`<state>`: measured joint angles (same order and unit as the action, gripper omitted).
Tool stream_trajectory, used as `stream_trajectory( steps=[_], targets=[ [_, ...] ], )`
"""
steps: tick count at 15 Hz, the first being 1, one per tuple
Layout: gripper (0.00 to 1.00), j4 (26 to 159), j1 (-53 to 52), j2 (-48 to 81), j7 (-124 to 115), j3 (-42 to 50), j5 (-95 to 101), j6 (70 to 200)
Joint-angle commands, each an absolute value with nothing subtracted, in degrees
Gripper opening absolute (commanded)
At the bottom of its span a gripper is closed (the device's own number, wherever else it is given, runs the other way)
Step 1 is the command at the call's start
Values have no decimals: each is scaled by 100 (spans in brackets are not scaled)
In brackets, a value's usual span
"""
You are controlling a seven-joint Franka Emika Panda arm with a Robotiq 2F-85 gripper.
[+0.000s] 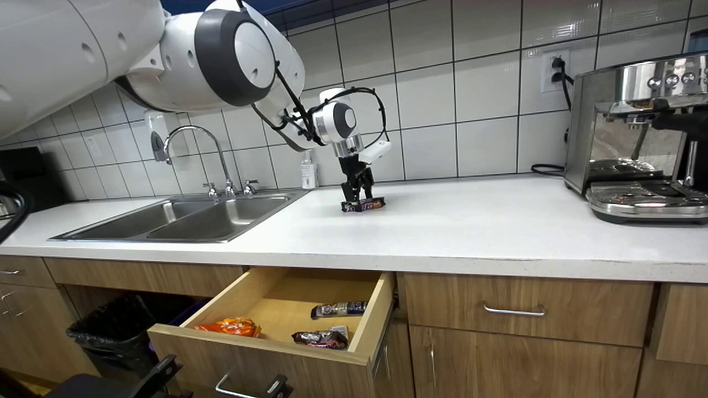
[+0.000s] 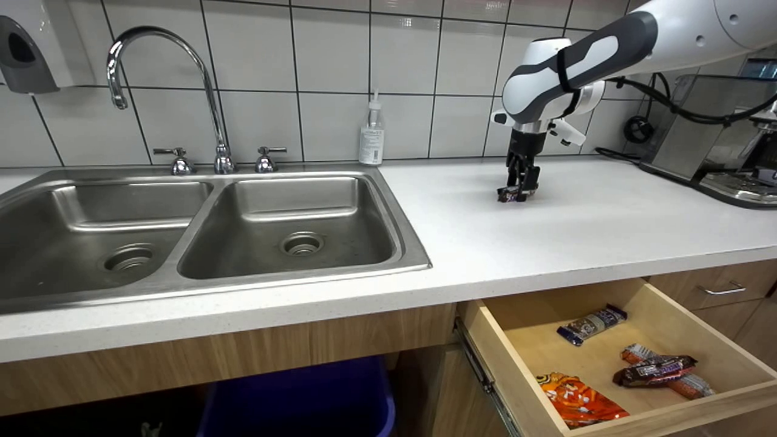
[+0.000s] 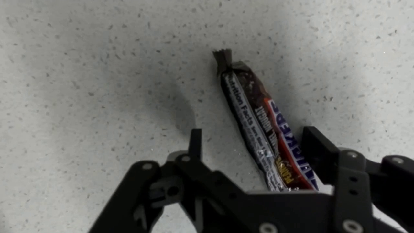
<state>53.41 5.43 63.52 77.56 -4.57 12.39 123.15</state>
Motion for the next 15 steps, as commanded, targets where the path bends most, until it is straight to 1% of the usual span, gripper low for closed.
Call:
stream_trajectory(
  steps=[1, 2, 7, 8, 9, 10, 15],
  targets=[
    [49, 4877, 507, 6558, 7985, -429, 1083, 12027],
    [42, 4857, 506, 6558, 7985, -428, 1079, 11994],
    [3, 4822, 503, 6559, 7985, -428, 1073, 11984],
    [2, 4843, 507, 6535, 7987, -433, 1071, 12012],
    [5, 4876, 509, 6505, 7986, -435, 1072, 12048],
    [3, 4922, 505, 6468, 7970, -429, 1081, 12101],
    [4, 5122, 474, 6313, 7826, -399, 1099, 12314]
  ],
)
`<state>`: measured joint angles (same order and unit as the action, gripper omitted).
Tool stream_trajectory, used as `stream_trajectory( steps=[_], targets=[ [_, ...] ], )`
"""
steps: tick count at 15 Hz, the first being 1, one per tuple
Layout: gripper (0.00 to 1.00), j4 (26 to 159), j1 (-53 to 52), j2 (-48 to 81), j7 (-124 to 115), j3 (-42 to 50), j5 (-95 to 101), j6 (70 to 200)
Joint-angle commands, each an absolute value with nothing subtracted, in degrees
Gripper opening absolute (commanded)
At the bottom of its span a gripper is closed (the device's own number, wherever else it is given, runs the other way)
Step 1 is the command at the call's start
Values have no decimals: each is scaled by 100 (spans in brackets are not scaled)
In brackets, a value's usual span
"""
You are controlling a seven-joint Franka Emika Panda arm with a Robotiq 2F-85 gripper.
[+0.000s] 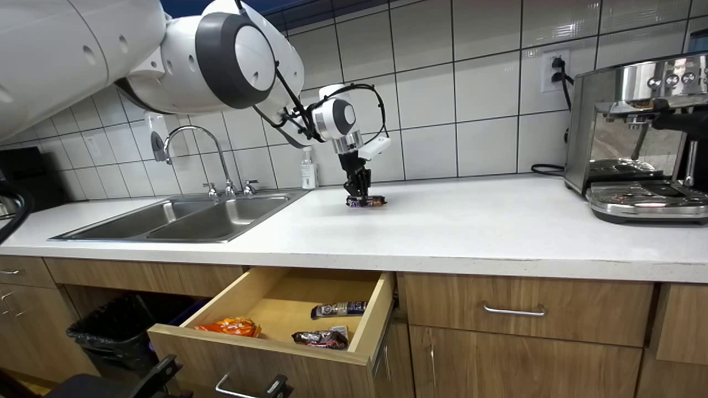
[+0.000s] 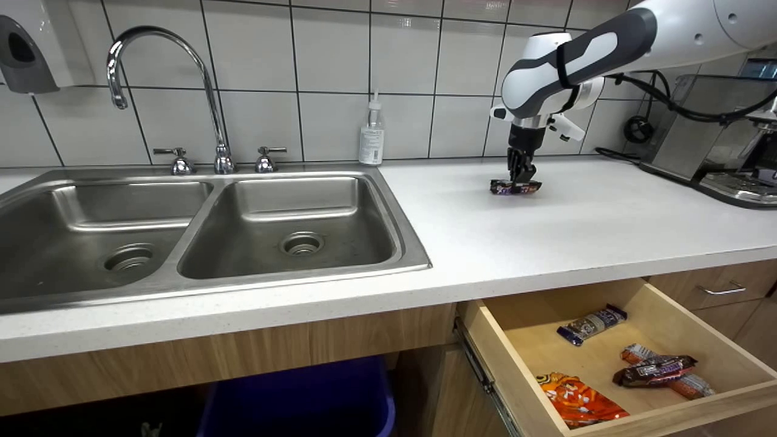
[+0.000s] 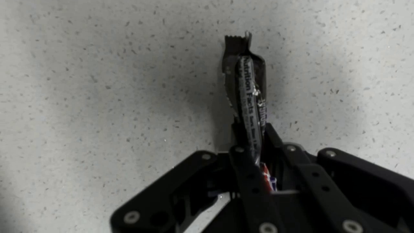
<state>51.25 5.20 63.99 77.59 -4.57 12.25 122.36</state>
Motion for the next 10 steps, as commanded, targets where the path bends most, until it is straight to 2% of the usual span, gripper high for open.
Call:
stream_trajectory(
  steps=[1, 10],
  targets=[
    [4, 5179, 464, 6276, 7785, -393, 1102, 12369],
    [4, 5749, 335, 5912, 7558, -374, 1144, 12840]
  ],
)
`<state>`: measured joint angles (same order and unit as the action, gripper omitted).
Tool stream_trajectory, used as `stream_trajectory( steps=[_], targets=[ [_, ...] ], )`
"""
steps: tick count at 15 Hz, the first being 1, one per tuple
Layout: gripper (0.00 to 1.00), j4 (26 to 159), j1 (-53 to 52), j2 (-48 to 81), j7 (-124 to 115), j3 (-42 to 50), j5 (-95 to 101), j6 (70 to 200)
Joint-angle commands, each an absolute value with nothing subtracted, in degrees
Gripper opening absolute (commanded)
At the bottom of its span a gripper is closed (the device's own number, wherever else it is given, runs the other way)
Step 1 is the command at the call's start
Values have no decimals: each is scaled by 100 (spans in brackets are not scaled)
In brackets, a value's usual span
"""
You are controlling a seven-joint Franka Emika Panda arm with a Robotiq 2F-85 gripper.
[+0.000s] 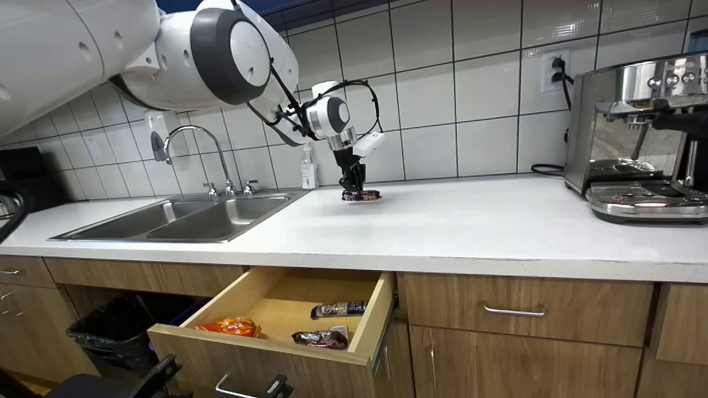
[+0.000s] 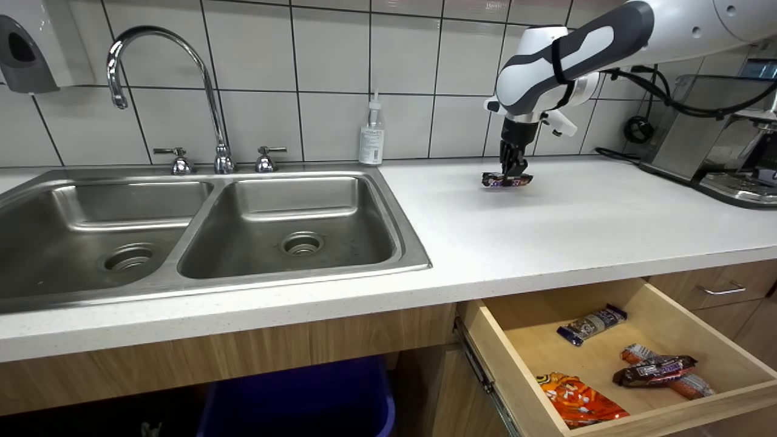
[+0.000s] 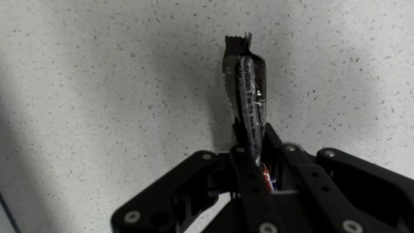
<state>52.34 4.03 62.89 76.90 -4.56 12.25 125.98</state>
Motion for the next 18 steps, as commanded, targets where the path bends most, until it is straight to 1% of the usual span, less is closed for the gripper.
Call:
stream_trajectory(
  steps=[1, 18],
  targets=[
    [4, 5858, 320, 5849, 7530, -370, 1153, 12915],
    [4, 8678, 157, 4187, 6687, -236, 1385, 14463]
  ],
)
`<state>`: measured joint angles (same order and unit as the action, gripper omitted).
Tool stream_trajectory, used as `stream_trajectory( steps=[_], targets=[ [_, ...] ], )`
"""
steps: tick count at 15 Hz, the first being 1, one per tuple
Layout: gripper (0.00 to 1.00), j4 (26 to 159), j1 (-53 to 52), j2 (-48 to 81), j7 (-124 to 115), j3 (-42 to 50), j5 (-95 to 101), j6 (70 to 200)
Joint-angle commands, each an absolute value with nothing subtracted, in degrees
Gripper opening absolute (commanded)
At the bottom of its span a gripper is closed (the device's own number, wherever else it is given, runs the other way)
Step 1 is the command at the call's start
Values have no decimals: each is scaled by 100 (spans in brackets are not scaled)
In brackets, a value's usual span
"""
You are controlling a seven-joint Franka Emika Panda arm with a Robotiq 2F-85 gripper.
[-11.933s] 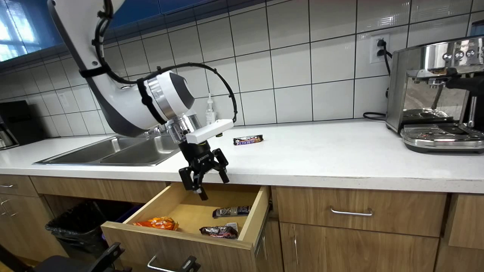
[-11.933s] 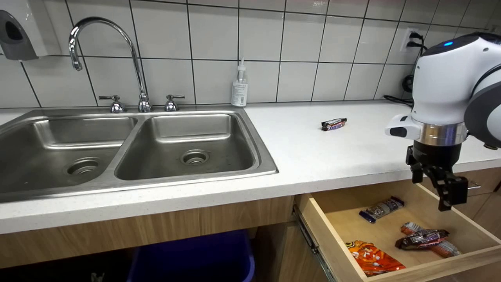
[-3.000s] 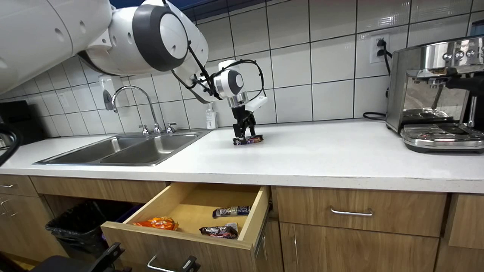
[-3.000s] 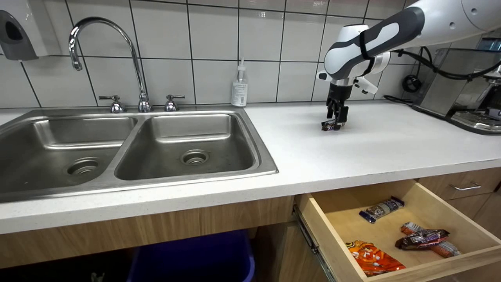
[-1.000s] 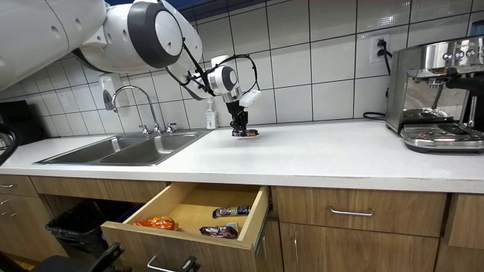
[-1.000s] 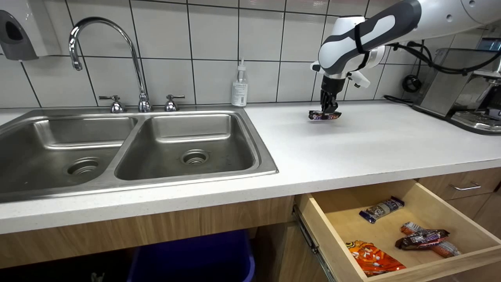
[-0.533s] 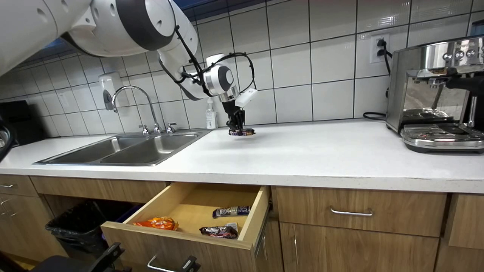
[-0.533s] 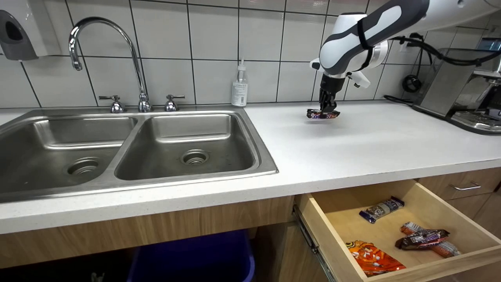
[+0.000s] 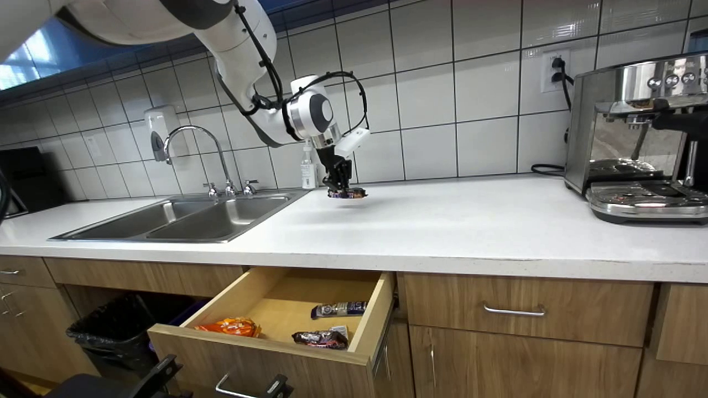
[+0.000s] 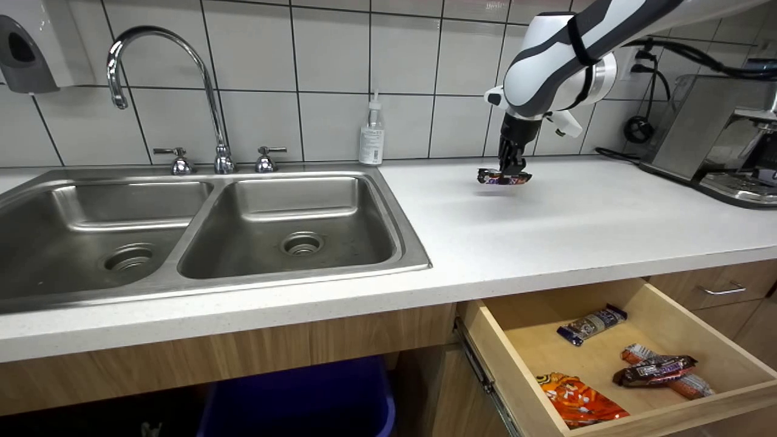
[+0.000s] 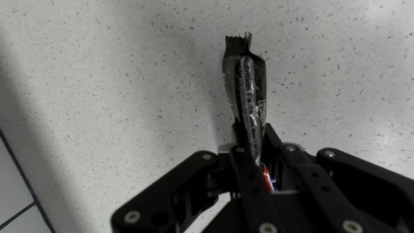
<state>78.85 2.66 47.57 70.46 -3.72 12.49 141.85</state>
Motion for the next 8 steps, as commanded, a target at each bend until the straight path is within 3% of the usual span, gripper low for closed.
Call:
stream_trajectory(
  steps=[1, 8],
  targets=[
    [4, 8842, 140, 4084, 6611, -221, 1408, 14522],
    [4, 9875, -56, 3451, 5812, -85, 1607, 14889]
  ],
)
